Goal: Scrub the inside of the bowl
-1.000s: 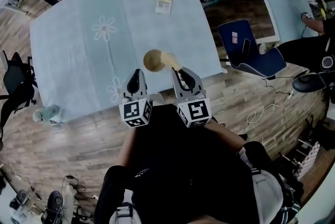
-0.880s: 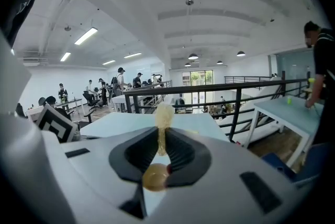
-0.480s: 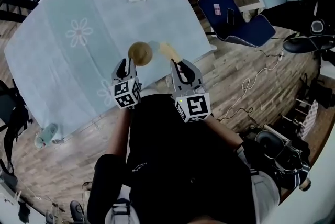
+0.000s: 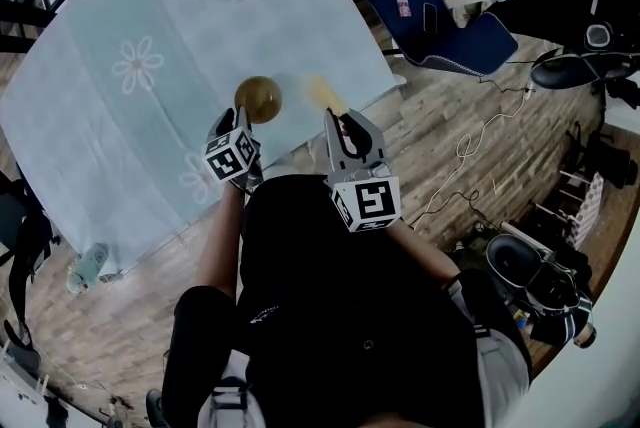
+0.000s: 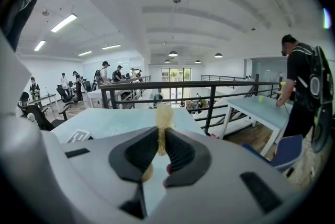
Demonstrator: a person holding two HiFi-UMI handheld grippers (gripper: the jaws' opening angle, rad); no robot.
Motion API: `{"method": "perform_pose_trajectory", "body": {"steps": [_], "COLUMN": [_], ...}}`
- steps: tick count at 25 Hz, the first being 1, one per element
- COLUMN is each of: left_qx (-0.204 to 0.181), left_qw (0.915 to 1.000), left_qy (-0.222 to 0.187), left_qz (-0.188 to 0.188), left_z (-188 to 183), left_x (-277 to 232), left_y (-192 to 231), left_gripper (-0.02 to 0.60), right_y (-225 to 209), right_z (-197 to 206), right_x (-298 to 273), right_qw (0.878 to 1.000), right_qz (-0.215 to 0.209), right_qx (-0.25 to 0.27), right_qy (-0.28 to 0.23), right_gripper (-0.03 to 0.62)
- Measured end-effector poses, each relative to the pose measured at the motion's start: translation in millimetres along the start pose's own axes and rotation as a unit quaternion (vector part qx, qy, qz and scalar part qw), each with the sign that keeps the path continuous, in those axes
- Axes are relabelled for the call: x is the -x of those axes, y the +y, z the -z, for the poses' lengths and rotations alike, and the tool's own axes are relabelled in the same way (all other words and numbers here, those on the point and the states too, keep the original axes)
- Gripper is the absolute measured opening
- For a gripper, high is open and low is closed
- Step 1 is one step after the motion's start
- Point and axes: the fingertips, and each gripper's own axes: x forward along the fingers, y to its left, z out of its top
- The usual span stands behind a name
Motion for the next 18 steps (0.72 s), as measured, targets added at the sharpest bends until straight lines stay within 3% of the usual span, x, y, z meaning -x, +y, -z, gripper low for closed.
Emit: {"method": "perform_pose_trajectory", "body": {"steps": [6, 10, 18], "left_qx": [0.003, -0.004, -0.055], "left_qw": [0.9994, 0.9991, 0.9984], "left_qy": [0.034, 0.042, 0.008], "left_qz": [-0.003, -0.009, -0.012], "left_z": [8, 11, -10], "left_x": [-13, -15, 7], "left_y": [4, 5, -9], "left_gripper": [0.107, 0.036, 0.025], "right_y": [4, 5, 13], "right_z": [-1, -2, -3], "right_x": [-2, -3, -3], "right_qw": [1.000, 1.000, 1.000], "right_qz": [-0.003, -0.003, -0.019], "right_qx": [-0.001, 0.001, 0.005], "right_qy": [0.000, -0.001, -0.009], "right_gripper": [0.044, 0.044, 0.044]}}
